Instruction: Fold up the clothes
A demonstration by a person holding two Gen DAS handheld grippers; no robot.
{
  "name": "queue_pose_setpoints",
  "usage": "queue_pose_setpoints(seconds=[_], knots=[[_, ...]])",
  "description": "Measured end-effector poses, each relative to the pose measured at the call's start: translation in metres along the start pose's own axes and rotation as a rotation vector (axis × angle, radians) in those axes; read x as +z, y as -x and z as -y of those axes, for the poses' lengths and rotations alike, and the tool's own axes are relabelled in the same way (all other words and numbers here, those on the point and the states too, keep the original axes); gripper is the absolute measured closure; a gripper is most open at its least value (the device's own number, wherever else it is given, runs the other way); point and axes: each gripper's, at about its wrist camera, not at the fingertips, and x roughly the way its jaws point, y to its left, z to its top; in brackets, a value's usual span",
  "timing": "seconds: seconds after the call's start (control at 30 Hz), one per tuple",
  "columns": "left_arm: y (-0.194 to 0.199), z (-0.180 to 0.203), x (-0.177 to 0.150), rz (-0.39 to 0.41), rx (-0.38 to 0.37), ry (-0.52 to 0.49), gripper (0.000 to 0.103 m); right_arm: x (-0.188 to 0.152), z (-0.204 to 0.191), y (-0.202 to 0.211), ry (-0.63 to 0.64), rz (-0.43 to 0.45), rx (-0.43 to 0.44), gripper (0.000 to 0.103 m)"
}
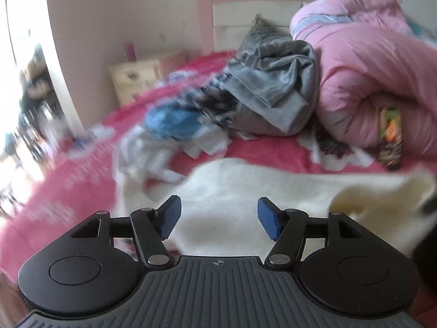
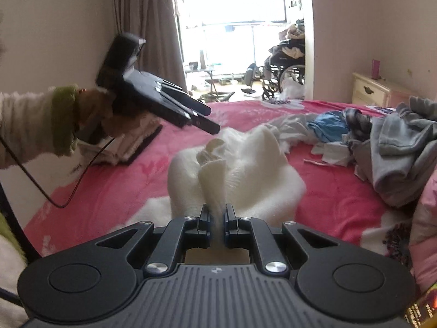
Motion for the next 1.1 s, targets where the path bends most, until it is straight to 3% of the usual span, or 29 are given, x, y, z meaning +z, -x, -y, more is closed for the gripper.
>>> queue_pose_setpoints(seconds=[0.07,0.2,0.37,0.5,0.57,0.6,0.73,0.87,1.1], knots=[[0.005,0.003,0.000,0.008,-0.080,0.031,0.040,-0.003,0.004,0.000,-0.024,0.001,-0.009,0.093],[0.012,0.032,-0.005,-0.001,-0.173,-0.046,0.035,-0.003,0.010,-0.003,-0.049,0.000,0.005,0.093],[-0.011,0.065,-0.009,-0.016,-0.127,-0.177,0.035,-0.004,0.008,-0.005,-0.037,0.003,0.007,0.093],[-0.042,0.071,-0.013,-0.104,0.003,-0.273,0.045,-0.005,0.008,-0.005,-0.045,0.007,0.008,0.093],[-0.051,0.072,-0.015,-0.120,0.033,-0.308,0.046,-0.003,0.008,-0.007,-0.045,0.010,0.011,0.093],[-0.053,0.074,-0.016,-0.118,0.044,-0.320,0.052,-0.003,0.008,-0.008,-0.046,0.012,0.012,0.093],[-0.045,0.073,-0.016,-0.017,0.097,-0.232,0.083,-0.002,0.009,-0.016,-0.041,0.015,-0.039,0.091],[-0.027,0.069,-0.012,0.118,0.180,-0.123,0.089,0.001,0.014,-0.031,-0.052,0.006,-0.076,0.085],[-0.003,0.054,-0.001,0.234,0.249,0.012,0.090,0.012,0.012,-0.053,-0.005,0.018,-0.072,0.050]])
